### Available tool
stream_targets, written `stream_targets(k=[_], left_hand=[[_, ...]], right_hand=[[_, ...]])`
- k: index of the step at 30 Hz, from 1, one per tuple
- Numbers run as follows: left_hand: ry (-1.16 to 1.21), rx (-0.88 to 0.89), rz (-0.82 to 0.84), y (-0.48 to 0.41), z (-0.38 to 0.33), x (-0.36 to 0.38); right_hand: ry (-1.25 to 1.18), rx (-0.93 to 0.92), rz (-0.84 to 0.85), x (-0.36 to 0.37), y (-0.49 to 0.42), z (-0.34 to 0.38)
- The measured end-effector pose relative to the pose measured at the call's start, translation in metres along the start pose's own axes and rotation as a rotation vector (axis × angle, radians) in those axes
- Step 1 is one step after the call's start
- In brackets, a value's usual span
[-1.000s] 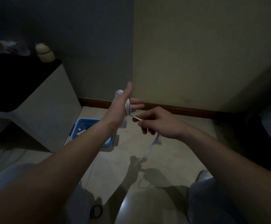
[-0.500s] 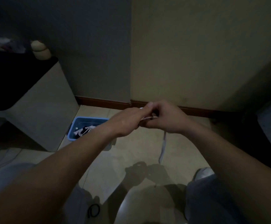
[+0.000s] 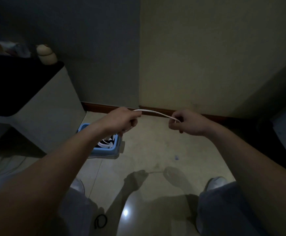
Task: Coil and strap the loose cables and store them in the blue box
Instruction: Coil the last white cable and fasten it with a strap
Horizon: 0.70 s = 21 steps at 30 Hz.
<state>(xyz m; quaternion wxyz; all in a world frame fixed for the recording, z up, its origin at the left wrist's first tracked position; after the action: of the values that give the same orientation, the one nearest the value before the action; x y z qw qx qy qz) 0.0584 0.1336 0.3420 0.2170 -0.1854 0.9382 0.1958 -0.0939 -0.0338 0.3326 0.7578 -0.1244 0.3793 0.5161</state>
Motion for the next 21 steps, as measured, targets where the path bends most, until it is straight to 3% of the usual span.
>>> stream_targets(k=[3, 6, 9, 13, 17, 21], left_hand=[[0.001, -0.058, -0.03, 0.0, 0.007, -0.001], [0.007, -0.067, 0.087, 0.001, 0.008, 0.011], [0.157, -0.054, 0.196, 0.003, 0.002, 0.02], [0.39, -0.031, 0.303, 0.005, -0.008, 0.024], [0.562, -0.048, 0.309, 0.003, -0.013, 0.02], [0.73, -0.026, 0.35, 0.008, -0.024, 0.023]], right_hand=[[-0.257, -0.044, -0.071, -0.002, 0.0, 0.009], [-0.415, -0.093, -0.151, -0.004, 0.0, 0.019], [-0.429, -0.072, -0.273, -0.009, -0.002, 0.015], [-0.439, 0.008, -0.311, -0.008, -0.008, 0.007], [-0.505, 0.09, -0.377, -0.01, -0.008, 0.005], [-0.467, 0.098, -0.322, -0.006, -0.005, 0.01]])
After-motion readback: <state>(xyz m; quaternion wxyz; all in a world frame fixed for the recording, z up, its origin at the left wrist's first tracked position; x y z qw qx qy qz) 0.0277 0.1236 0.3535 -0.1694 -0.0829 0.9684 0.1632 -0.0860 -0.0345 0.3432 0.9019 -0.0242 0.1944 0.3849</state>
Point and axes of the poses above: each hand's wrist, its own y-axis away from the middle knuckle, its own x-axis out of the palm, z = x × y, the point moved 6 cm from there along -y, towards the middle knuckle, and after that the axes turned 2 degrees about -y, right-handed, at the moved point
